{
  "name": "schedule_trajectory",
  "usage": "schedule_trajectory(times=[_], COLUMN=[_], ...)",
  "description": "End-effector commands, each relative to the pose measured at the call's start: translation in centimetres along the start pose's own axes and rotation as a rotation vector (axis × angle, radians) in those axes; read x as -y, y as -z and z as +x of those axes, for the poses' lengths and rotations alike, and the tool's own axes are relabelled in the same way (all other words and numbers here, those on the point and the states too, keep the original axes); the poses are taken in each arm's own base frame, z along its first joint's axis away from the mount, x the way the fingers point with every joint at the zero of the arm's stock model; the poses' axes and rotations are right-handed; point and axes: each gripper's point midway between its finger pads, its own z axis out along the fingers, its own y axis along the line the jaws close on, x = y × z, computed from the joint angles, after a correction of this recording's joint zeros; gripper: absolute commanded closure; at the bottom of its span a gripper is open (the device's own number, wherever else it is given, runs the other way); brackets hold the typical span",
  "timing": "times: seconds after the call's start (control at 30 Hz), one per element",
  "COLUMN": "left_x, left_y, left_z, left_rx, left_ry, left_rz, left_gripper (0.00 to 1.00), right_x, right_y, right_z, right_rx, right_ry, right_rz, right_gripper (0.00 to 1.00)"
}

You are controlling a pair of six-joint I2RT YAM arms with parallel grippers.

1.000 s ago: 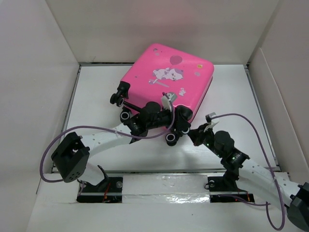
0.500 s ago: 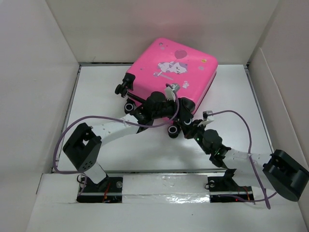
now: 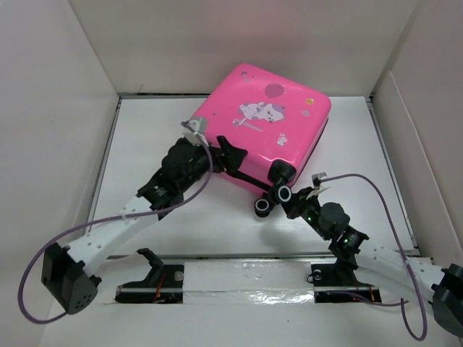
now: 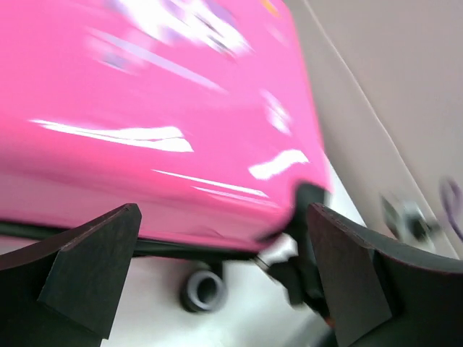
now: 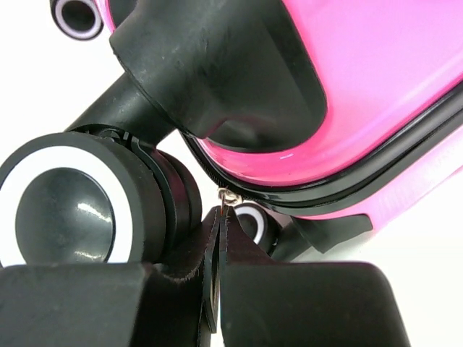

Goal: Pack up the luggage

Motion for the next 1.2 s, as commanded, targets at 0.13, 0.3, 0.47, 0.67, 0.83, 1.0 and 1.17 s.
schedule_trajectory(times=[0.13,0.3,0.47,0.67,0.83,1.0,1.17], left_x=[-12.1,-18.3,-19.0,-19.7,-20.6,-21.5,-19.3], left_y=[6.0,7.6,6.5,4.1,2.3,1.0,0.1], left_z=[-5.4,-3.6,-5.1,-4.8,-5.3,-5.0,-4.4], left_rx=[0.172,-0.118,-0.173,-0.248,-0.232,-0.253,-0.244], left_ry=[-0.006,-0.115,-0.302,-0.382,-0.427,-0.437,-0.379], left_rz=[-0.548,-0.832,-0.811,-0.767,-0.771,-0.780,-0.650], left_gripper=[0.01,0.01,0.01,0.03,0.07,0.20,1.00], right_x=[-4.4,-4.6,-5.5,-5.7,-5.8,-5.4,-5.3], right_y=[0.4,0.3,0.5,0.6,0.9,1.0,0.9], right_z=[-3.3,-3.1,-2.9,-2.4,-2.7,-2.8,-2.8], right_rx=[0.063,0.052,0.038,0.025,0.031,0.032,0.026], right_ry=[0.043,0.061,0.069,0.068,0.067,0.069,0.071], right_rz=[-0.192,-0.214,-0.264,-0.283,-0.285,-0.271,-0.259], right_gripper=[1.00,1.00,1.00,1.00,1.00,1.00,1.00])
